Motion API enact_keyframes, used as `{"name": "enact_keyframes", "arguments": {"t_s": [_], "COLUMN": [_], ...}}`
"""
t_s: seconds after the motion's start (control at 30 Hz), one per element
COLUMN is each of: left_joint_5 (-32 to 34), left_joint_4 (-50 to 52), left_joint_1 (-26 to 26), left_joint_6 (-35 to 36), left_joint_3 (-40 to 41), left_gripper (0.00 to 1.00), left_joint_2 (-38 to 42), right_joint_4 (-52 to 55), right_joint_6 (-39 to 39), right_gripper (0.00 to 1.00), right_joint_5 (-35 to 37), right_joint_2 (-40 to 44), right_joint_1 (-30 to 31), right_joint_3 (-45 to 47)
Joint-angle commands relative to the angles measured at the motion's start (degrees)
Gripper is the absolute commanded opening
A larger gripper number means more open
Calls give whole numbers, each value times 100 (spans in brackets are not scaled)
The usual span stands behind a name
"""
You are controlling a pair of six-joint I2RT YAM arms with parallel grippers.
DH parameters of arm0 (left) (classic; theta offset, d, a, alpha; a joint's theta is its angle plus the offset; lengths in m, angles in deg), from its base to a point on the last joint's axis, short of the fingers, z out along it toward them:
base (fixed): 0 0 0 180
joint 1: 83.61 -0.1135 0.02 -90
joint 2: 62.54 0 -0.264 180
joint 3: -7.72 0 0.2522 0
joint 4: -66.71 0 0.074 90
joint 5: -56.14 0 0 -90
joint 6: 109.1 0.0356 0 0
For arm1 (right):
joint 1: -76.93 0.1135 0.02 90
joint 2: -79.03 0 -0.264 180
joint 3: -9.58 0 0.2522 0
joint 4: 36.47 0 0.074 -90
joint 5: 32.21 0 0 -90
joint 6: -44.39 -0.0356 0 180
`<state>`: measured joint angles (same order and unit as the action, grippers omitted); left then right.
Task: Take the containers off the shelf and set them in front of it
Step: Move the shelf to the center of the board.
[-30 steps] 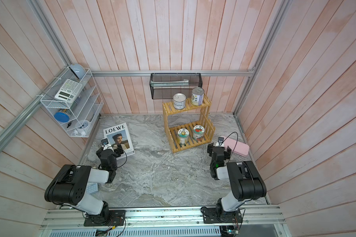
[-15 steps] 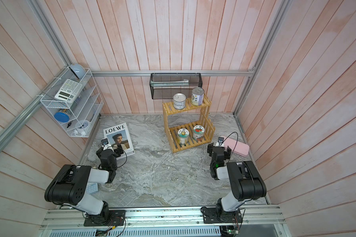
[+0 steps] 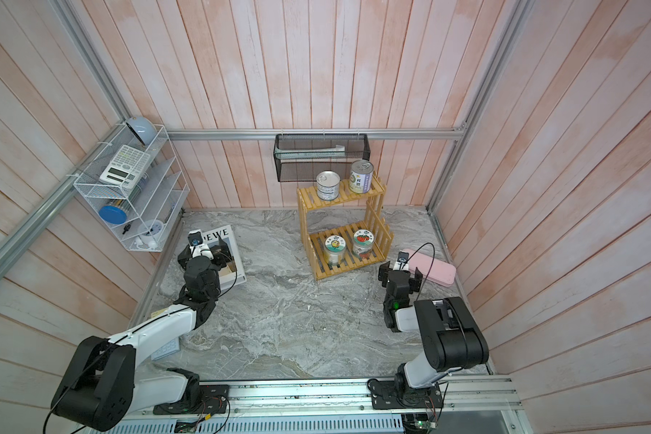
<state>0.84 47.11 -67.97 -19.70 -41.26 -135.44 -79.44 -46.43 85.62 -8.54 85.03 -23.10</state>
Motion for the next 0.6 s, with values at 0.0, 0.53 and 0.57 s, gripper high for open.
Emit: {"name": "enact_keyframes", "arguments": {"t_s": [0.0, 0.53, 0.57], "left_joint_5": [-393, -1602, -1623], "left_joint_4": [1509, 4557, 4730], "left_joint_1": [218, 2426, 2482], "left_joint_6": [-136, -2671, -2792], "left_joint_3": [-780, -4116, -4289], "left_gripper": [100, 99, 98], "left_joint_2": [103, -1906, -2001], "right_joint_4": [1040, 6271, 6514], "right_joint_6": [215, -1596, -1677], "right_gripper": [98, 98, 98], "right_joint_5": [165, -21, -154], "right_joint_2": [689, 2322, 2369], "right_joint_1": [168, 201, 197], "right_joint_3": [-361, -2608, -2694]}}
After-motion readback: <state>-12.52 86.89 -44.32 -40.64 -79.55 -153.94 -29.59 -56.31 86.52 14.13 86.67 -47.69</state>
